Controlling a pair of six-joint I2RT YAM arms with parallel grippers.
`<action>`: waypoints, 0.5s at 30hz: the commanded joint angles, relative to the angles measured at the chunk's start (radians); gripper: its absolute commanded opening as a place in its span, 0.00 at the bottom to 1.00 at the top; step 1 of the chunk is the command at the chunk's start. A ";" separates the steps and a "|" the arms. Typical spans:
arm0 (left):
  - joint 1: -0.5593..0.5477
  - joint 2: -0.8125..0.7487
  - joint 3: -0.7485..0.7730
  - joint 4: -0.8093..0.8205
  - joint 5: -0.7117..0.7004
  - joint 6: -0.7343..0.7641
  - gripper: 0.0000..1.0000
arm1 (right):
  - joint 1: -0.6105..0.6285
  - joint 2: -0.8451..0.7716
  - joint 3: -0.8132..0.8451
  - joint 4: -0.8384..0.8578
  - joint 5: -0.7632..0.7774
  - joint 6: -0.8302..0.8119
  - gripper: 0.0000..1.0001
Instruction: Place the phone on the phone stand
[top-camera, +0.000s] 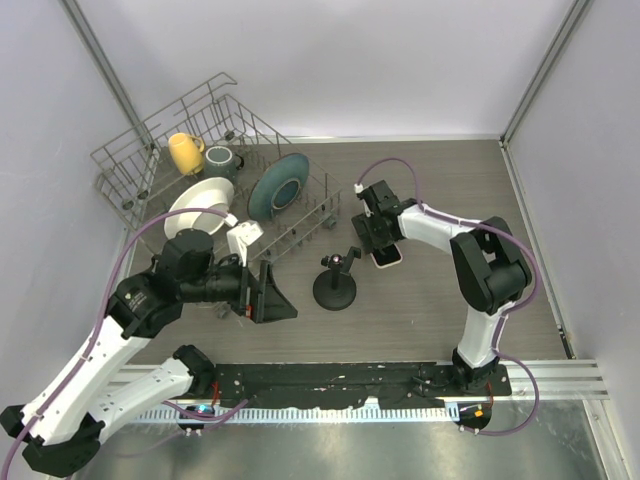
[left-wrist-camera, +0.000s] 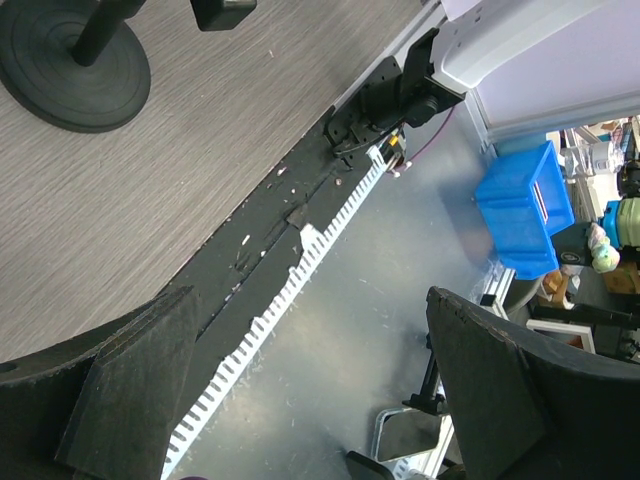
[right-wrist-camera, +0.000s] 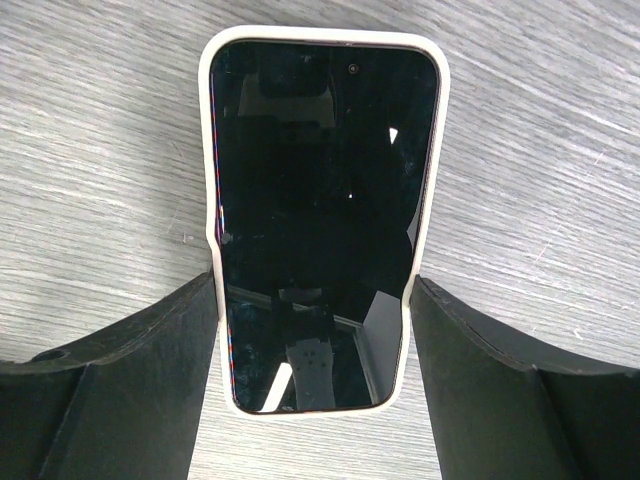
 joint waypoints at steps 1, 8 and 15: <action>0.000 -0.018 0.011 0.013 0.004 -0.006 1.00 | -0.013 0.019 -0.077 -0.006 -0.048 0.077 0.01; 0.000 -0.028 0.008 0.013 0.003 -0.013 1.00 | -0.023 -0.056 -0.117 0.071 -0.047 0.131 0.01; 0.000 -0.028 0.000 0.019 -0.001 -0.016 1.00 | -0.062 -0.194 -0.213 0.195 -0.077 0.195 0.01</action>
